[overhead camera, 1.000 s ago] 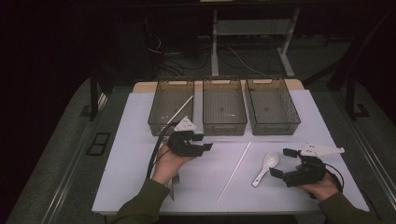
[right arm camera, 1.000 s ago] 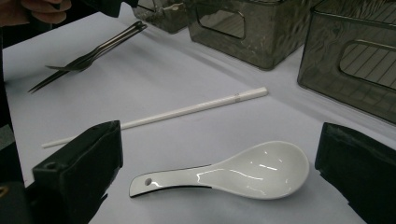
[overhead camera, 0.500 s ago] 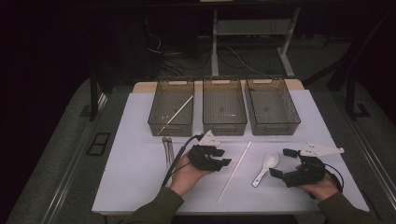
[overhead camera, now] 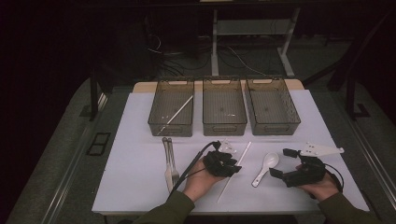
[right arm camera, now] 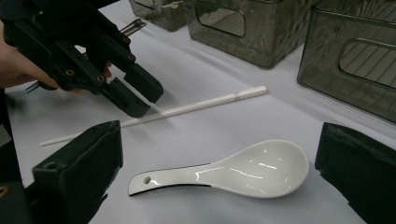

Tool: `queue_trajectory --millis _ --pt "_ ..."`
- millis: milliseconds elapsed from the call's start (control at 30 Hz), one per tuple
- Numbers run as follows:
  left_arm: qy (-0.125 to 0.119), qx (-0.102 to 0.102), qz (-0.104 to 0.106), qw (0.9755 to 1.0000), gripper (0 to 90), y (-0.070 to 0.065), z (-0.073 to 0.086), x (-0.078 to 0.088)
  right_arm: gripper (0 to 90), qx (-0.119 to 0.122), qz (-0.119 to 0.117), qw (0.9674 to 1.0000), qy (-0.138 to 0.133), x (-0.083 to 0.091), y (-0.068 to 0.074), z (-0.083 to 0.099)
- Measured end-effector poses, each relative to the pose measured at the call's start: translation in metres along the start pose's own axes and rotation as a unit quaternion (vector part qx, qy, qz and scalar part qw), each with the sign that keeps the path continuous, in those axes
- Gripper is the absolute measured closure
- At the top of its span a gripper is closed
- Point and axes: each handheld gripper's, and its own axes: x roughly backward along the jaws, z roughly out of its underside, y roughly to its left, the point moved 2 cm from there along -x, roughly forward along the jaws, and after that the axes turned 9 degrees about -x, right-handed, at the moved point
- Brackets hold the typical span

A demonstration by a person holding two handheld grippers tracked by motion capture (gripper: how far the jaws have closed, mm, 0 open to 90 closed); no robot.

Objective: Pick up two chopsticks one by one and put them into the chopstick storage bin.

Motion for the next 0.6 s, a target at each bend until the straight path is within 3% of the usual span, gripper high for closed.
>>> queue_trajectory --millis 67,333,600 --pt "0.006 0.008 -0.004 0.9999 69.8 -0.0025 0.0005 -0.0041 0.9 -0.001 0.0 1.0 0.0 0.0003 0.0002 0.0" --pt "0.018 -0.008 -0.022 0.9996 76.3 -0.0047 0.0007 -0.0085 0.9 -0.002 0.0 1.0 0.0 0.0005 0.0002 -0.0001" --pt "0.019 -0.004 -0.02 0.9996 78.7 -0.0025 0.0007 -0.0064 0.9 -0.001 0.0 1.0 0.0 0.0008 0.0003 -0.0002"
